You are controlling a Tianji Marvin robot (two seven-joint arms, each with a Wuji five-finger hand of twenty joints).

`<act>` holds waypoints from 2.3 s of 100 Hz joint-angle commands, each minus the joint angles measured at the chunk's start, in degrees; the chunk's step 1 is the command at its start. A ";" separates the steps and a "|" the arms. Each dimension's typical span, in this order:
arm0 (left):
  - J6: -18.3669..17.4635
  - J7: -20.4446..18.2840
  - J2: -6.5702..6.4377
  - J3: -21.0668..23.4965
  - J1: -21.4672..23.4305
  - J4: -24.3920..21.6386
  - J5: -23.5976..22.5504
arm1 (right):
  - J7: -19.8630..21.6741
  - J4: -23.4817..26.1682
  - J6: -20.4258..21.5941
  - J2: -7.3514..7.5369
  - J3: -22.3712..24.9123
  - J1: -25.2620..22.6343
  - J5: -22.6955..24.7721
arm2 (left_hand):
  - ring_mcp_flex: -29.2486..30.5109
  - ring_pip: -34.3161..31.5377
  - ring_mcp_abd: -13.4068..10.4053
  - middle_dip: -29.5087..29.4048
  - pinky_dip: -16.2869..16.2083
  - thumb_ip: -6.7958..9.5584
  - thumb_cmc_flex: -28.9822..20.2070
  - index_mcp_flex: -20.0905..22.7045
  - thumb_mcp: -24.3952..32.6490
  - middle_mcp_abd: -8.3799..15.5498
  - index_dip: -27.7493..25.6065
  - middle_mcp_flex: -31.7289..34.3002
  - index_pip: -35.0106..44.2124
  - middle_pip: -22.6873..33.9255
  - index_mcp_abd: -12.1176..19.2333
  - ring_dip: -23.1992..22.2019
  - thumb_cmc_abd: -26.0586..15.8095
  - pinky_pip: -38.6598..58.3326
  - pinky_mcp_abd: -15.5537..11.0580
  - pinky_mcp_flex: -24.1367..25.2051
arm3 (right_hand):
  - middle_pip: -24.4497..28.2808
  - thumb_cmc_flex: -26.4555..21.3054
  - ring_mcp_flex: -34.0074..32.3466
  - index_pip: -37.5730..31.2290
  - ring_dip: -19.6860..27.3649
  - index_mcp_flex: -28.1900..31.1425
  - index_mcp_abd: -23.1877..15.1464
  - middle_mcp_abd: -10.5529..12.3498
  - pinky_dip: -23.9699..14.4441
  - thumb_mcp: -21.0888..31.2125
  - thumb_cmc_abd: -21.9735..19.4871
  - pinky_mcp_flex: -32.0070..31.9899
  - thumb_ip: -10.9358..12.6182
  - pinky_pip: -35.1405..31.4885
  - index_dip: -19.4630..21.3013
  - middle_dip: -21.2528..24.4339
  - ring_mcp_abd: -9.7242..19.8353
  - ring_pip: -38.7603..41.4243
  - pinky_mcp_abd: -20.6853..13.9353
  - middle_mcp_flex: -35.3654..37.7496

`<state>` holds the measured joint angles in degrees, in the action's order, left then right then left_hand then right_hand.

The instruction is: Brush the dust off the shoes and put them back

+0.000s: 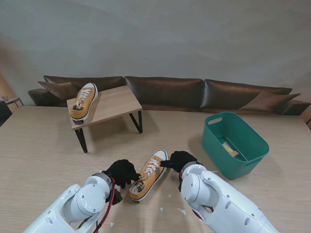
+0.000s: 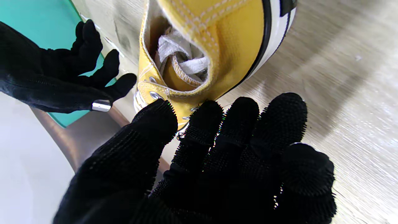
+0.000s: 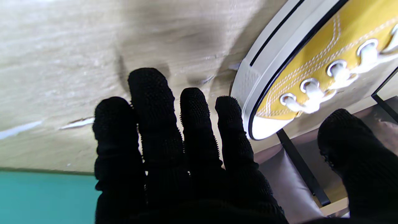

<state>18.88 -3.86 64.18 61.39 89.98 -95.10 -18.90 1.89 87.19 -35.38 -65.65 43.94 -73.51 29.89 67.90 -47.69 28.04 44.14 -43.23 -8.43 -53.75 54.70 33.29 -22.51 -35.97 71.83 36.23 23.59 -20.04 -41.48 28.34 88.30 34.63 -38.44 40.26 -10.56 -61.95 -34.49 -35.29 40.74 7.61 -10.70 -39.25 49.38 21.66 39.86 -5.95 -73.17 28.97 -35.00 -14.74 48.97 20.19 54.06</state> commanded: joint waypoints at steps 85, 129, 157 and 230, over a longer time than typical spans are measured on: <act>-2.43 3.48 0.48 5.30 4.70 -1.34 -6.98 | 5.84 20.15 14.98 4.04 9.85 -19.24 14.15 | -12.71 6.47 6.18 -4.36 -1.86 3.90 5.41 -0.95 -2.75 -4.48 2.58 -8.01 -16.11 -6.19 1.37 0.44 -5.15 -10.09 0.00 12.64 | 5.79 -6.09 2.90 -0.14 -3.15 -12.30 -11.51 2.96 -2.14 4.20 13.54 -7.91 0.39 -5.28 0.18 -4.14 4.71 6.75 -3.61 -11.17; -3.50 5.75 0.17 7.06 9.64 -1.32 -12.13 | 3.87 21.25 14.05 4.27 2.63 -20.49 17.92 | -14.56 7.39 5.93 -4.93 -2.00 3.70 4.08 -1.32 -4.09 -4.30 2.27 -9.22 -16.00 -6.90 2.75 0.40 -4.76 -11.42 -0.53 14.40 | 10.25 -10.54 1.59 1.65 -5.31 -18.05 -17.65 5.65 -3.96 10.18 22.65 -6.23 -1.78 -7.37 2.18 -7.33 7.96 12.33 -4.77 -13.78; -2.62 5.39 0.02 7.27 11.50 -2.02 -12.44 | 1.40 18.82 7.06 3.66 -6.15 -16.16 21.10 | -14.58 7.43 6.01 -4.99 -2.18 3.83 3.63 -1.24 -4.74 -4.58 2.28 -8.96 -15.78 -6.90 2.45 0.26 -5.12 -11.77 -0.42 14.60 | 11.04 -8.58 -0.98 1.03 -5.38 -17.57 -15.40 5.59 -4.08 8.95 21.61 -3.75 -1.84 -8.49 2.70 -7.69 8.87 13.75 -5.08 -12.46; -0.55 3.98 -0.23 6.16 10.84 -1.29 -12.39 | -11.19 3.41 -6.12 -2.58 -21.71 -5.42 22.75 | -12.56 5.00 6.07 -3.16 -3.37 3.94 3.44 -0.34 -4.98 -4.66 1.98 -7.31 -14.60 -4.90 1.81 -0.63 -5.23 -9.87 -0.25 12.71 | 17.64 -7.79 -1.12 -13.39 -7.46 3.59 -10.05 3.11 -3.40 14.42 26.81 -3.85 -3.10 -10.75 7.71 -13.27 13.58 23.59 -6.71 -14.49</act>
<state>17.70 1.84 63.91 67.89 100.03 -97.07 -31.43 -10.26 91.58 -41.15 -67.28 22.98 -78.85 52.58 54.72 -41.64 31.61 42.74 -46.40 -6.09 -49.89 53.61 29.02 -25.12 -33.66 63.17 20.89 20.55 -18.14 -41.92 24.38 77.91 34.91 -25.80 58.10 -19.03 -62.52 -45.57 -41.56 39.19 -3.89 -8.52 -41.50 61.06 45.63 39.90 -7.54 -80.77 35.93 -46.70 -2.54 69.92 14.56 41.58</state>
